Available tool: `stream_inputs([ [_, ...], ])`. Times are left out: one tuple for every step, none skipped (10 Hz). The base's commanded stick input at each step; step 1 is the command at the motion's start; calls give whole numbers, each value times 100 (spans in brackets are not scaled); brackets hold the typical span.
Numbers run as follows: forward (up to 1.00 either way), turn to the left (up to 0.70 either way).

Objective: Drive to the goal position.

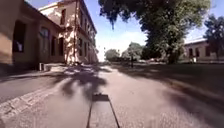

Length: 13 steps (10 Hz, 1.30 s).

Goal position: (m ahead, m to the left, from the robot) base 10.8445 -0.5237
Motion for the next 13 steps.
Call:
stream_inputs([
  [70,0],
  [70,0],
  [70,-2],
  [70,-11],
  [70,-11],
  [70,-2],
  [70,-1],
  [70,0],
  [70,0],
  [70,0],
  [70,0],
  [70,-1],
  [70,-13],
])
